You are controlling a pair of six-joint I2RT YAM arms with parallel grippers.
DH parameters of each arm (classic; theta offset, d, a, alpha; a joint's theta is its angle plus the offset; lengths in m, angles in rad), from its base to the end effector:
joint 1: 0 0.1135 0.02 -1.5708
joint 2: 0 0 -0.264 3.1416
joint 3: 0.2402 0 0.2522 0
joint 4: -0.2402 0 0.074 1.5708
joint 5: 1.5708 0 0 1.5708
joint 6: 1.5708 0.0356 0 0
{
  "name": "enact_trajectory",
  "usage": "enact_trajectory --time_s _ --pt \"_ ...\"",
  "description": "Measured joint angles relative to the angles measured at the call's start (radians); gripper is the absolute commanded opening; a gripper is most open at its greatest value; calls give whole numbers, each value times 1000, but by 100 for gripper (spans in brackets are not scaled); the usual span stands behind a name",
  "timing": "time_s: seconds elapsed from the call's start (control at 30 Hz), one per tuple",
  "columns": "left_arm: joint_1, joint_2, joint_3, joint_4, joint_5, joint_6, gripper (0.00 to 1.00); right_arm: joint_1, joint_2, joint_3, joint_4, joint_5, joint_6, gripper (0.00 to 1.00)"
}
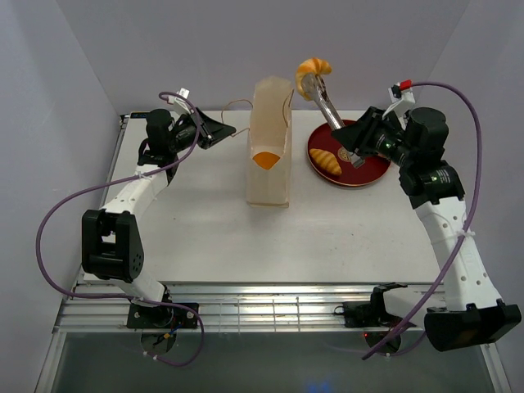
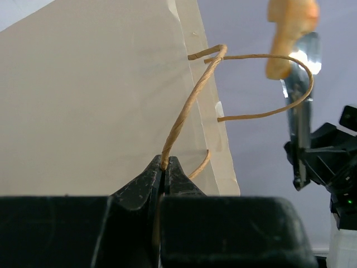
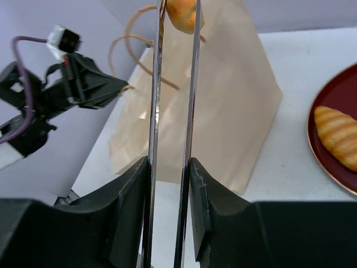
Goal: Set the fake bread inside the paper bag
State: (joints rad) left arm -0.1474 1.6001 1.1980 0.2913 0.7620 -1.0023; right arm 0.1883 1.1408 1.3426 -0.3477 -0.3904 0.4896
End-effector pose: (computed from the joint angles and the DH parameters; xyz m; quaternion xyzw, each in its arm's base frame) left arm 0.3681 -0.0795 0.3257 -0.0611 0.7323 -0.5691 0.3689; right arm 0.2369 0.0589 0.4458 -0.0139 0.7530 0.3517 0.5560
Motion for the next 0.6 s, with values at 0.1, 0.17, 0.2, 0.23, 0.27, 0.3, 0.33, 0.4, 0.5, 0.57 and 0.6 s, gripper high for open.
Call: enact_trajectory --time_s 0.1,0.17,0.2,0.23,0.27,0.3,0.33,0.4,0.5,0.57,0.6 --pt "-1 0 0 0 2 0 0 32 -44 27 8 -13 2 39" --pt "-3 0 0 0 3 0 0 60 -69 46 14 -24 2 39" --pt "-5 0 0 0 3 0 0 69 -76 53 15 -29 2 39" --pt "-7 0 0 0 3 0 0 80 -83 61 15 -37 2 39" --pt "-10 0 0 0 3 0 0 89 -88 67 15 -45 2 39" --pt "-12 0 0 0 3 0 0 98 -91 72 15 -57 2 39" --pt "-16 0 0 0 3 0 0 105 -92 76 15 -70 2 39" --pt "-21 0 0 0 3 0 0 117 -92 82 13 -97 2 40" --pt "-27 0 0 0 2 0 0 131 -92 83 2 -137 1 40" --pt "-31 0 0 0 0 0 0 138 -92 83 -9 -161 1 40" --pt "-32 0 0 0 -1 0 0 142 -92 82 -13 -173 2 40"
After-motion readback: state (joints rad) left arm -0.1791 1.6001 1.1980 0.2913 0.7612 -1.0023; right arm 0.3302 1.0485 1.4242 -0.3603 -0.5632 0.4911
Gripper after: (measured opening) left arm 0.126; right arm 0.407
